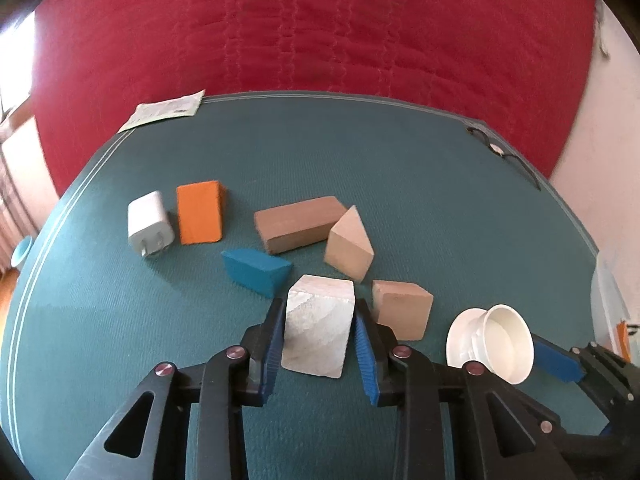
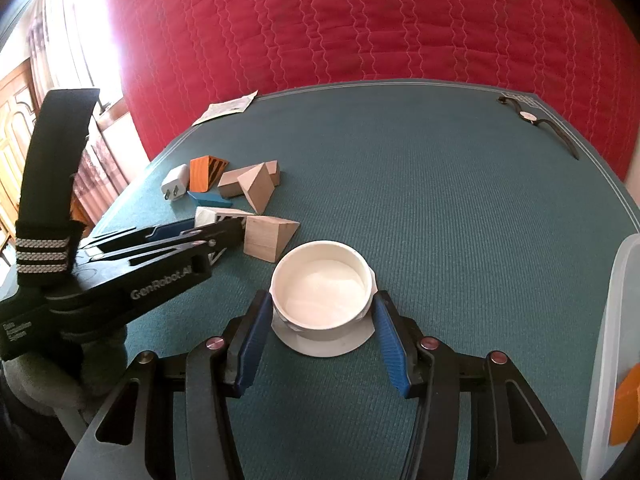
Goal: Organize rigid objects
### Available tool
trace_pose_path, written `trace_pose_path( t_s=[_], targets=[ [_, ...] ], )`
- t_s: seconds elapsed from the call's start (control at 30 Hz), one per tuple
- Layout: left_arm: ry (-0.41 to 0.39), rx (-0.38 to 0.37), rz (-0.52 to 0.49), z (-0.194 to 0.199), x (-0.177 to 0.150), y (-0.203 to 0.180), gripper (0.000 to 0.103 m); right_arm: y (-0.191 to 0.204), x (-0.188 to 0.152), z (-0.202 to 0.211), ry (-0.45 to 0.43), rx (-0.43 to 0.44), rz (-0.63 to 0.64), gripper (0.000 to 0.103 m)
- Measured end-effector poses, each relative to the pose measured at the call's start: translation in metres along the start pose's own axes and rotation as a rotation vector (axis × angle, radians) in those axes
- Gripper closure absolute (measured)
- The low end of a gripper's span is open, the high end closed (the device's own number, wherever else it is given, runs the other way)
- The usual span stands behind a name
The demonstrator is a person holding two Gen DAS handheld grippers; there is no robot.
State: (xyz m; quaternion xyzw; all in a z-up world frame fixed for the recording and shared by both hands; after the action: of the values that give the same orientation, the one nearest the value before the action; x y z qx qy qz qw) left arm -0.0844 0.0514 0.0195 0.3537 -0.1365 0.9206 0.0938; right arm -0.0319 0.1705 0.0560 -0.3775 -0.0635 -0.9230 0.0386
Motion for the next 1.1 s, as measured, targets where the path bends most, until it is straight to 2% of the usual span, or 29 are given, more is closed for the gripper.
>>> trace_pose_path(
  t_s=[0.2, 0.47, 1.1],
  targets=[
    [-0.041, 0.019, 0.059, 0.012, -0.007, 0.008, 0.070, 0.000, 0.000, 0.000, -0.001, 0.003, -0.002, 0.050],
    [-0.085, 0.043, 0.070, 0.021, -0.010, 0.009, 0.071, -0.004, 0.001, 0.000, -0.007, 0.019, -0.019, 0.051],
    [-0.081, 0.020, 0.056, 0.021, -0.015, 0.006, 0.071, -0.026, -0.014, 0.030, -0.057, -0.015, -0.079, 0.051]
  ],
)
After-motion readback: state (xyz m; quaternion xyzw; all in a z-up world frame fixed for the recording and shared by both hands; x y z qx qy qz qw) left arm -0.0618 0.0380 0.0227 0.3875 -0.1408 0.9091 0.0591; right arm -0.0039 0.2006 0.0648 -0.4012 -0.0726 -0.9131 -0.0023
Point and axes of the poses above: each gripper's, at about its wrist camera, not at the fingertips, and z roughly against the way its jaws point, y to its left, x to its top, the point moved 2 cm from there along -z, roughly the way its jaws point, and after that the axes turned 7 degrees about -x, right-handed, at the moved point
